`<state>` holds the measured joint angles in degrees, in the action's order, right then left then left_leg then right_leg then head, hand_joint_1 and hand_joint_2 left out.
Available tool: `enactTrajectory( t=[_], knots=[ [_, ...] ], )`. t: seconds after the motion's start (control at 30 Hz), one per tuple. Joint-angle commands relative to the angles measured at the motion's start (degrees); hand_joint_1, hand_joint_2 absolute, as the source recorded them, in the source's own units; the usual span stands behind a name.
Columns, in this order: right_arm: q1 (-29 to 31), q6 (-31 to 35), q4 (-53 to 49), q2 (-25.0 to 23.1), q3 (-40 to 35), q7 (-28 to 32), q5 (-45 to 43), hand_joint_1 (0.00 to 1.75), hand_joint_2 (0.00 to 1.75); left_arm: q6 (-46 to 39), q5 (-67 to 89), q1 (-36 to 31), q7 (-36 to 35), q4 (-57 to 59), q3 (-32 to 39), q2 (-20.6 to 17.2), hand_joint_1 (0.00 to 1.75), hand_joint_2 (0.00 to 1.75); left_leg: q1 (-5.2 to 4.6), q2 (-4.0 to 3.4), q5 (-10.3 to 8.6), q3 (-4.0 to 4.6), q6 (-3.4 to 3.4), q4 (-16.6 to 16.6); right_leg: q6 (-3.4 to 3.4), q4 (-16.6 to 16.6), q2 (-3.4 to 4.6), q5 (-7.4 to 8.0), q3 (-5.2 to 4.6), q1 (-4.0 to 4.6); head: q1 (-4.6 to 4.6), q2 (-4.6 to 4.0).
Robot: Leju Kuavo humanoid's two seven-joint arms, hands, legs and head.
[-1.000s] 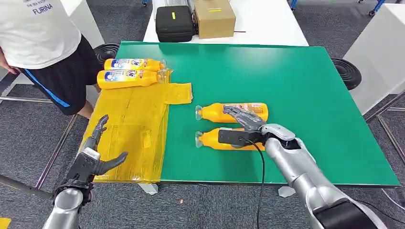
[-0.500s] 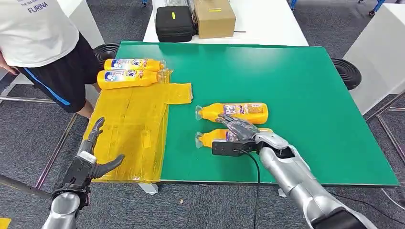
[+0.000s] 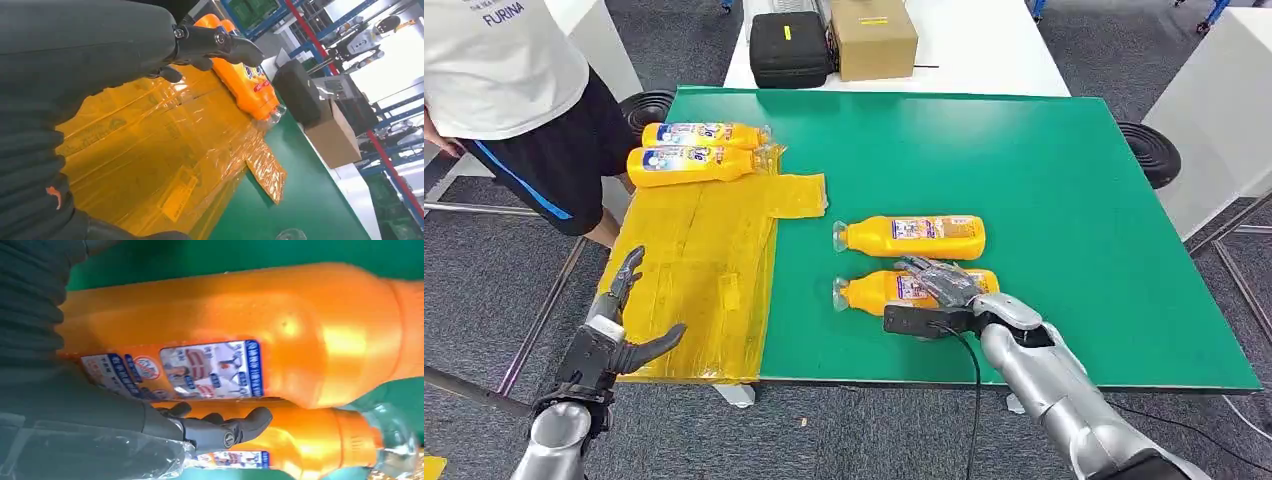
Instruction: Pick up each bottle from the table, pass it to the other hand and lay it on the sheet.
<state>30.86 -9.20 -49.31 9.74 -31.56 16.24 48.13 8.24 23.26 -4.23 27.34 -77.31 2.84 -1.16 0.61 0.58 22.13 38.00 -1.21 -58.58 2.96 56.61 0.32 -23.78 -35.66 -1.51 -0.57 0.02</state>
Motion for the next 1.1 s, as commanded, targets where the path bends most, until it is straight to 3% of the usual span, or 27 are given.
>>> enactTrajectory(
  t=[0.03, 0.1, 0.17, 0.2, 0.23, 0.27, 0.7, 0.87, 1.03, 1.1],
  knots=[
    [-1.6, -1.79, 2.54, 1.35, 1.88, -1.23, 0.59, 0.0, 1.75, 0.69, -0.4, -3.15, -0.24, 4.94, -1.33, -0.08, 0.0, 1.75, 0.04, 0.15, 0.05, -0.26, 0.01, 0.05, -0.14, -0.09, -0.22, -0.1, 0.34, 0.06, 0.04, 0.0],
    [-1.69, -1.99, 2.45, 1.42, 1.94, -1.27, 0.57, 0.0, 1.75, 0.72, -0.41, -3.32, -0.26, 5.1, -1.42, -0.09, 0.0, 1.75, 0.04, 0.1, 0.01, -0.14, 0.01, 0.04, -0.09, -0.07, -0.14, -0.05, 0.19, 0.04, 0.02, 0.0],
    [-2.02, -2.74, 2.37, 1.75, 2.0, -1.31, 0.67, 0.72, 1.75, 0.94, -0.6, -3.81, -0.43, 5.51, -1.79, -0.06, 0.0, 1.75, 0.04, 0.12, 0.03, -0.24, 0.01, 0.05, -0.12, -0.08, -0.18, -0.07, 0.29, 0.05, 0.02, 0.0],
    [-2.02, -2.74, 2.37, 1.75, 2.0, -1.31, 0.67, 1.47, 1.75, 0.94, -0.6, -3.81, -0.43, 5.51, -1.79, -0.06, 0.0, 1.75, 0.04, 0.13, 0.0, -0.18, 0.01, 0.05, -0.09, -0.08, -0.17, -0.05, 0.22, 0.04, 0.02, 0.0],
    [-1.85, -3.42, 2.59, 1.98, 1.68, -1.06, 0.8, 1.66, 1.75, 1.02, -0.75, -3.87, -0.57, 5.51, -1.85, -0.08, 0.0, 1.75, 0.05, 0.19, 0.02, -0.27, 0.02, 0.06, -0.14, -0.1, -0.25, -0.08, 0.34, 0.06, 0.04, 0.0],
    [-1.72, -3.63, 2.63, 2.12, 1.62, -0.95, 0.78, 1.75, 1.75, 1.05, -0.82, -3.89, -0.62, 5.5, -1.82, -0.08, 0.0, 1.75, 0.05, 0.17, 0.01, -0.25, 0.01, 0.06, -0.11, -0.11, -0.21, -0.06, 0.3, 0.05, 0.02, 0.0],
    [1.04, -5.08, 4.58, 0.87, 0.61, 1.3, -0.47, 1.75, 1.75, 1.34, -1.41, -3.75, -1.0, 5.46, -1.45, -0.61, 0.0, 1.75, 0.07, 0.02, 0.08, -0.52, 0.04, 0.06, -0.2, -0.12, -0.09, -0.08, 0.55, 0.1, 0.02, 0.0],
    [-0.58, 0.17, 0.17, -0.91, 4.08, 6.85, -4.96, 1.75, 1.75, 0.89, -2.12, -2.5, -0.78, 4.64, -1.03, 0.06, 0.0, 1.75, 0.05, -0.04, 0.09, -0.53, 0.03, 0.07, -0.2, -0.13, -0.04, -0.08, 0.56, 0.09, 0.02, 0.0],
    [-1.28, 1.38, -2.21, -1.49, 4.51, 7.41, -5.69, 1.75, 1.75, 0.86, -2.11, -2.33, -0.79, 4.39, -1.08, 0.25, 0.0, 1.75, 0.03, -0.13, 0.11, -0.4, 0.03, 0.03, -0.17, -0.05, 0.07, -0.07, 0.4, 0.06, 0.02, 0.0],
    [-2.77, 4.8, -5.35, -4.42, 7.89, 10.19, -8.45, 1.75, 1.75, 0.54, -2.99, -2.42, -0.82, 4.73, -0.33, 1.24, 0.0, 1.75, 0.01, -0.1, 0.06, -0.27, 0.02, 0.04, -0.11, -0.04, 0.05, -0.03, 0.26, 0.04, 0.02, 0.0]
  ],
)
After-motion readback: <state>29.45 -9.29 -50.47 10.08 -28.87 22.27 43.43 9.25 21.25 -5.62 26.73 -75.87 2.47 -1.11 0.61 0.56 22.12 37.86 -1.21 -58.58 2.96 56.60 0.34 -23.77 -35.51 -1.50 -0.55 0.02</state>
